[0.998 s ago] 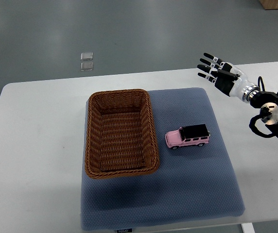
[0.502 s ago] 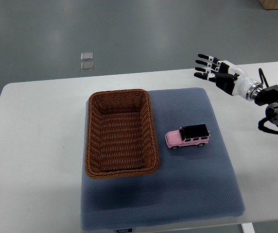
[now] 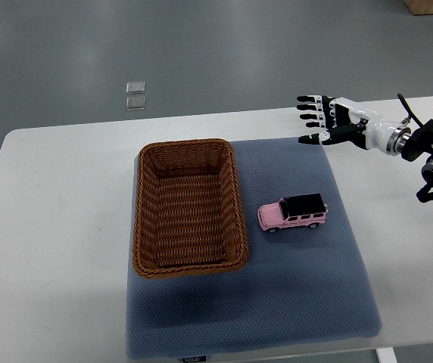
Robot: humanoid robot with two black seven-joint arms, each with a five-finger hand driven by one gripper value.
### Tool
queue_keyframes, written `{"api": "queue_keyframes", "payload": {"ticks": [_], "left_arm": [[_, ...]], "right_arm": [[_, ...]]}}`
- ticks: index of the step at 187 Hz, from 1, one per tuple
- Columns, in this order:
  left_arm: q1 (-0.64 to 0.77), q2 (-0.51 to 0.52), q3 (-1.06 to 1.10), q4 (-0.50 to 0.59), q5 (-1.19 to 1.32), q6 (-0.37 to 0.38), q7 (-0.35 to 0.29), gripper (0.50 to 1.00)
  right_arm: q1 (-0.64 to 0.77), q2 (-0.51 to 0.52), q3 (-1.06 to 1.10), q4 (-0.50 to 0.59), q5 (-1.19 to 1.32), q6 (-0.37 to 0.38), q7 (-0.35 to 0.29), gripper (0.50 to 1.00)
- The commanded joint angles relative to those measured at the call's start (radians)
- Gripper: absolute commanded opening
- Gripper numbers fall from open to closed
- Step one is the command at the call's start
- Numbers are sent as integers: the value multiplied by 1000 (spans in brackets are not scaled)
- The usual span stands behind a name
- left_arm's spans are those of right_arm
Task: Place pink car in brown basket
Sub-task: 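Reach the right hand down over the pink toy car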
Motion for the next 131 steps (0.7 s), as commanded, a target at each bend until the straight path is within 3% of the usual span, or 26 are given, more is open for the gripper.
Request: {"api": "queue_keyframes", "payload": {"ticks": [1,54,79,131], "left_arm": [[0,0,-1,0,0,0,0,1000],[0,0,-1,0,0,0,0,1000],[0,0,-1,0,0,0,0,1000],[0,0,-1,0,0,0,0,1000]], "right_arm": [[-2,-20,0,43,-125,0,18,924],[1,-63,-51,124,-356,26,34,924],[4,-76,-86,155,-427,70,72,924],[-11,-96,-91,210,-530,78,143,924]]}}
